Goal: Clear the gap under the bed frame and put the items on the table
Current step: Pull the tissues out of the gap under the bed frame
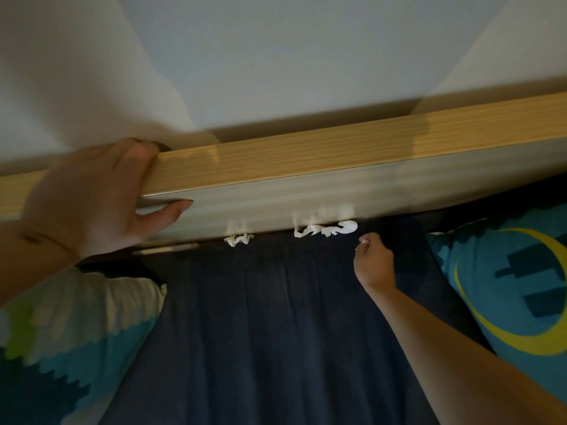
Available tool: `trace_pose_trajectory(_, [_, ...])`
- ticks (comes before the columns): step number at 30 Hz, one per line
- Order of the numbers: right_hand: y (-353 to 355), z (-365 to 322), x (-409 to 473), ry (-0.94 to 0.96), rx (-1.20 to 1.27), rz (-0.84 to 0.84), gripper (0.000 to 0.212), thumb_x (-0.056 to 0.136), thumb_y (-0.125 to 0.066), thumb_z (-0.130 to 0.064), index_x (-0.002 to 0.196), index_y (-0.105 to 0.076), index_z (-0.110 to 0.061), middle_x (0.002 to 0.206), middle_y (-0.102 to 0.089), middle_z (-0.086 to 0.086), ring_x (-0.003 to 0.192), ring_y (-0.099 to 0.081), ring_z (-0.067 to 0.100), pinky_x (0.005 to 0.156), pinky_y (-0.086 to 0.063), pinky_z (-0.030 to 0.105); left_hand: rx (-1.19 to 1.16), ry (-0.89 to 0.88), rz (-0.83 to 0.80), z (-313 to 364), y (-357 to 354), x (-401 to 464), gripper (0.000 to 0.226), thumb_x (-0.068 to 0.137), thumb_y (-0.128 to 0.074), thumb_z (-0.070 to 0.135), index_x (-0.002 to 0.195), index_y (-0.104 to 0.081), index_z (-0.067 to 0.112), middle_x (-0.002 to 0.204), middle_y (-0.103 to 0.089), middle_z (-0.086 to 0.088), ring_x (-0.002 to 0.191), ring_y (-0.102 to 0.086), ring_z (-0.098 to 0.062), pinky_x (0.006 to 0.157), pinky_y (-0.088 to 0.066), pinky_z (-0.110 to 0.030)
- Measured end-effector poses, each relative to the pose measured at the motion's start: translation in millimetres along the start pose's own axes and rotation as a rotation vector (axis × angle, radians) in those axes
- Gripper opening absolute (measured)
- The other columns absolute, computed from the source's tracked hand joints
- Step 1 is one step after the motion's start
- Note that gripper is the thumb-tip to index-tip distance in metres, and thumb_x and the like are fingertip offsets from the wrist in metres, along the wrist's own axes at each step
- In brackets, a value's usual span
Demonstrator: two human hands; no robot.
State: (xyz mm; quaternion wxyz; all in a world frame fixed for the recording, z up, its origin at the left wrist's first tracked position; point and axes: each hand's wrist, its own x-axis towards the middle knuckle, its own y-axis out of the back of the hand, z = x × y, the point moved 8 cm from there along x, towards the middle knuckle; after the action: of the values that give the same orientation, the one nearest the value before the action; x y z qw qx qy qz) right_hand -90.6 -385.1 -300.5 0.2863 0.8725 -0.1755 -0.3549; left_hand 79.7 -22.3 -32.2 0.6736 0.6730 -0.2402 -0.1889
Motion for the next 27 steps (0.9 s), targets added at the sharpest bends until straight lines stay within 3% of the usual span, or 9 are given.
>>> trace_pose_trajectory(2, [-2, 2, 1, -0.025, 0.068, -0.054, 0.019, 0.104, -0.04, -0.015, 0.115, -0.053, -0.009, 0.097, -0.064, 0.012, 0.074, -0.061, 0.017, 0.051, -0.04, 0.023, 0.001, -0.006, 0.014, 2, 1, 0, 0.073, 0.076, -0.049, 0.076, 0.12, -0.052, 0.018, 0.104, -0.05, 0.002, 0.088, -0.06, -0.034, 0.072, -0.049, -0.047])
trace_pose_trajectory(5, [-14, -1, 1, -0.099, 0.212, -0.213, 0.038, 0.101, -0.041, -0.006, 0.138, -0.037, -0.012, 0.103, -0.056, 0.002, 0.076, -0.055, 0.009, 0.056, -0.041, 0.022, 0.01, -0.003, 0.023, 3, 2, 0, 0.073, 0.075, -0.048, 0.078, 0.119, -0.052, 0.02, 0.103, -0.049, 0.004, 0.086, -0.06, -0.033, 0.071, -0.049, -0.045])
trace_pose_trajectory(7, [-16, -8, -2, -0.073, 0.319, -0.27, 0.042, 0.102, -0.04, 0.0, 0.142, -0.036, -0.011, 0.112, -0.059, 0.004, 0.085, -0.061, 0.009, 0.064, -0.047, 0.022, 0.004, -0.006, 0.02, 3, 2, 1, 0.072, 0.074, -0.048, 0.079, 0.118, -0.052, 0.021, 0.102, -0.047, 0.004, 0.084, -0.059, -0.032, 0.069, -0.049, -0.044])
trace_pose_trajectory(10, [-7, -19, -9, 0.028, 0.473, -0.253, 0.02, 0.103, -0.049, -0.004, 0.121, -0.056, -0.006, 0.107, -0.07, 0.015, 0.079, -0.074, 0.016, 0.062, -0.056, 0.023, -0.015, -0.022, 0.028, 4, 3, 1, 0.073, 0.075, -0.048, 0.078, 0.118, -0.051, 0.019, 0.103, -0.048, 0.004, 0.085, -0.059, -0.033, 0.071, -0.05, -0.046])
trace_pose_trajectory(13, [1, -24, -18, 0.043, 0.551, -0.232, 0.008, 0.1, -0.058, -0.01, 0.102, -0.065, -0.01, 0.094, -0.073, 0.019, 0.071, -0.077, 0.021, 0.054, -0.059, 0.025, -0.008, -0.029, 0.065, 6, 5, 0, 0.072, 0.078, -0.049, 0.075, 0.119, -0.051, 0.017, 0.105, -0.05, 0.001, 0.087, -0.059, -0.035, 0.073, -0.05, -0.048])
trace_pose_trajectory(16, [2, -28, -24, 0.033, 0.512, -0.24, 0.009, 0.101, -0.058, -0.016, 0.098, -0.066, -0.017, 0.091, -0.075, 0.013, 0.073, -0.077, 0.019, 0.049, -0.057, 0.025, 0.002, -0.05, 0.1, 12, 10, 0, 0.069, 0.081, -0.052, 0.07, 0.119, -0.053, 0.013, 0.105, -0.055, -0.006, 0.087, -0.06, -0.039, 0.073, -0.05, -0.05])
trace_pose_trajectory(19, [-4, -31, -35, -0.019, 0.584, -0.263, 0.008, 0.099, -0.06, -0.016, 0.098, -0.068, -0.019, 0.097, -0.07, 0.005, 0.088, -0.071, 0.015, 0.061, -0.06, 0.024, 0.013, -0.079, 0.138, 23, 20, -1, 0.066, 0.084, -0.054, 0.065, 0.117, -0.054, 0.008, 0.103, -0.059, -0.014, 0.084, -0.061, -0.042, 0.069, -0.051, -0.051])
trace_pose_trajectory(23, [-8, -43, -68, -0.013, 0.605, -0.197, 0.014, 0.098, -0.06, -0.008, 0.089, -0.07, -0.012, 0.08, -0.07, 0.006, 0.061, -0.065, 0.003, 0.052, -0.053, 0.017, 0.025, -0.072, 0.116, 33, 30, 1, 0.068, 0.084, -0.049, 0.068, 0.117, -0.053, 0.009, 0.103, -0.063, -0.019, 0.083, -0.063, -0.044, 0.065, -0.052, -0.05])
trace_pose_trajectory(27, [-9, -62, -110, 0.093, 0.602, -0.188, 0.008, 0.093, -0.066, -0.007, 0.087, -0.072, -0.008, 0.07, -0.073, 0.001, 0.058, -0.064, 0.006, 0.049, -0.05, 0.019, -0.011, 0.127, 0.23, 37, 32, -13, 0.07, 0.083, -0.051, 0.071, 0.117, -0.057, 0.011, 0.106, -0.062, -0.019, 0.094, -0.057, -0.04, 0.077, -0.044, -0.049])
